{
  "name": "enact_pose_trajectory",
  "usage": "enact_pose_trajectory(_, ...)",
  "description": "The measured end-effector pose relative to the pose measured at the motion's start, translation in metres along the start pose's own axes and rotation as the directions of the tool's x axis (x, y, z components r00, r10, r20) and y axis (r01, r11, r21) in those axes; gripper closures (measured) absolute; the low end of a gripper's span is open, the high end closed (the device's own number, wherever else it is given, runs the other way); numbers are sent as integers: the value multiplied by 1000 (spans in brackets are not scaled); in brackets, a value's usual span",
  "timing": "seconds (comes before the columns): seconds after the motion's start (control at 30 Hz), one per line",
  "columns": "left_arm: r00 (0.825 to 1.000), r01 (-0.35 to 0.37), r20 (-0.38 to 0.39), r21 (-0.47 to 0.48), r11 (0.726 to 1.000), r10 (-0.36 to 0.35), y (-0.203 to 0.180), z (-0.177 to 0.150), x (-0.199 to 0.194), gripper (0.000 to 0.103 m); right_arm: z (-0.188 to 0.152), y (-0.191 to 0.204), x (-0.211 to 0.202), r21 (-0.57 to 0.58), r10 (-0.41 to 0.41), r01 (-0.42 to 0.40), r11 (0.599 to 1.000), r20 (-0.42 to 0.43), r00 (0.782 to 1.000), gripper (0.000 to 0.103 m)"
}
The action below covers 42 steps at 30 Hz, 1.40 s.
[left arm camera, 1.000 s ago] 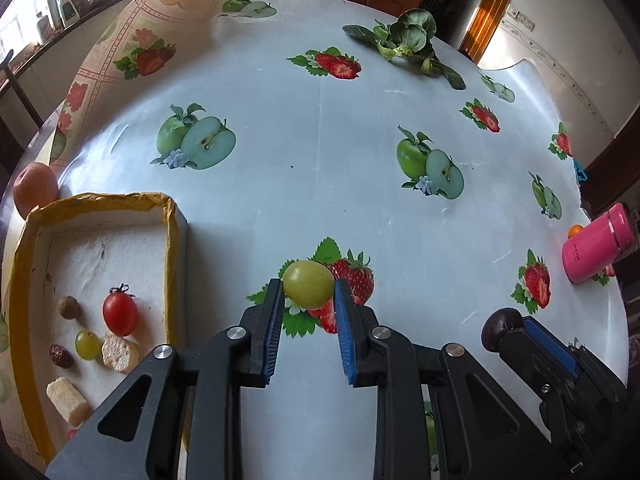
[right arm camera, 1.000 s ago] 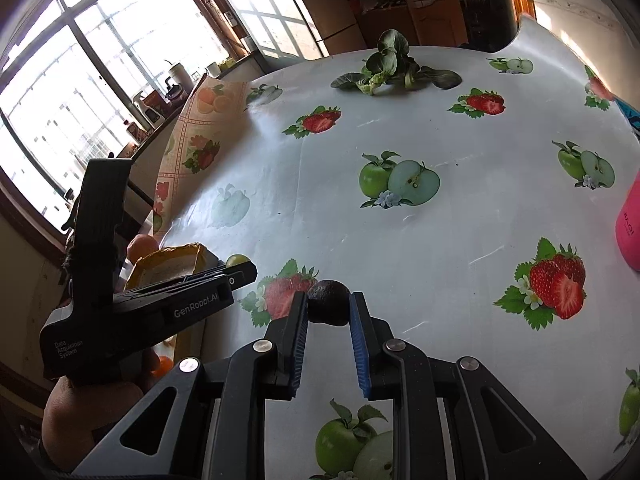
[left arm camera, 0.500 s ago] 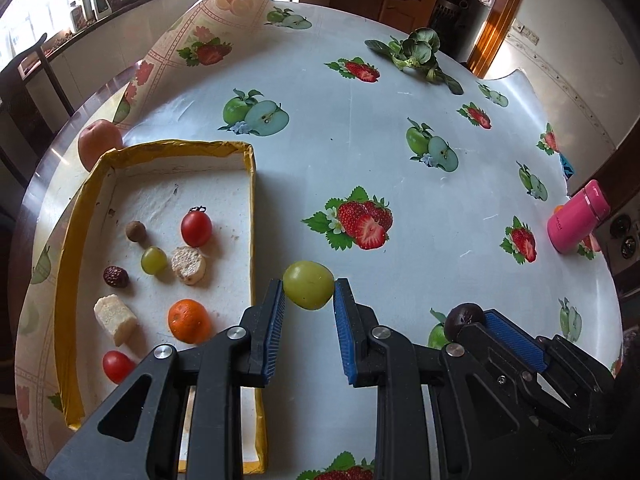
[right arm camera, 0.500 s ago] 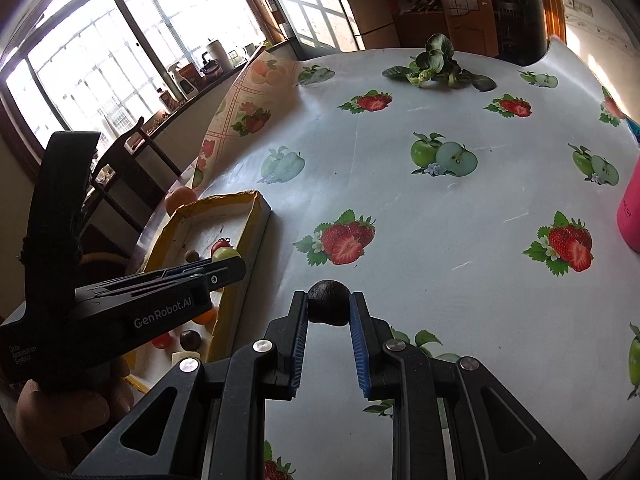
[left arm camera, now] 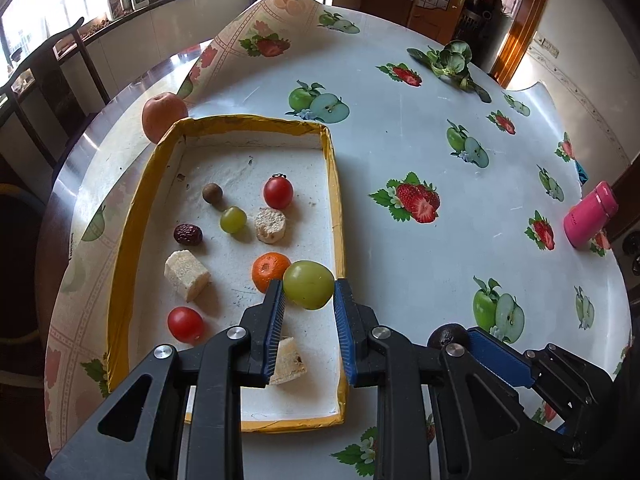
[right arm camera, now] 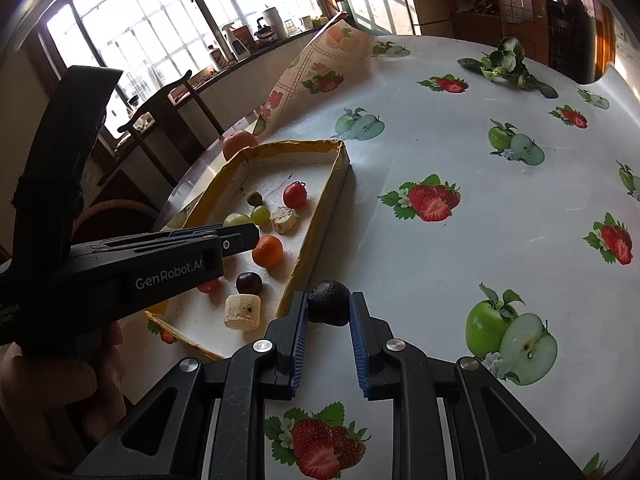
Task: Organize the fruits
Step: 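Carry the yellow-green grape in the left gripper while the right gripper carries the dark grape to the tray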
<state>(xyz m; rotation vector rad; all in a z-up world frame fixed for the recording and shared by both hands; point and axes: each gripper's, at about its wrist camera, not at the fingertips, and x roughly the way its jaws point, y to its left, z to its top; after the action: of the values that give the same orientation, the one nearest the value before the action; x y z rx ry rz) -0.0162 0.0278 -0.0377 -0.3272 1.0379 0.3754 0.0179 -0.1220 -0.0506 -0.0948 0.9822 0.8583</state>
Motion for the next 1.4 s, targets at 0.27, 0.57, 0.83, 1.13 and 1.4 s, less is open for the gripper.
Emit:
enact_pose_trajectory(0.27, 1000, -22, 9, -21, 1000, 22, 15, -4, -4, 81, -4, 17, 7, -35, 24, -25, 999, -16, 1000, 82)
enact_pose_trajectory(0.57, 999, -48, 18, -27, 998, 49, 26, -2, -5, 81, -6, 27, 13, -51, 34, -35, 998, -26, 999, 82)
enact_pose_trajectory(0.83, 997, -71, 20, -30, 997, 71, 37, 3, 1, 81, -1, 32, 19, -54, 45, -47, 997, -27, 999, 82)
enact_pose_trajectory(1.13, 996, -86, 18, -38, 996, 86, 50, 13, 11, 81, 21, 32, 29, -49, 51, -51, 997, -5, 999, 82)
enact_pose_trajectory(1.4, 996, -88, 20, -60, 994, 90, 63, 30, 22, 81, 58, 30, 45, -31, 54, -53, 998, 26, 998, 82)
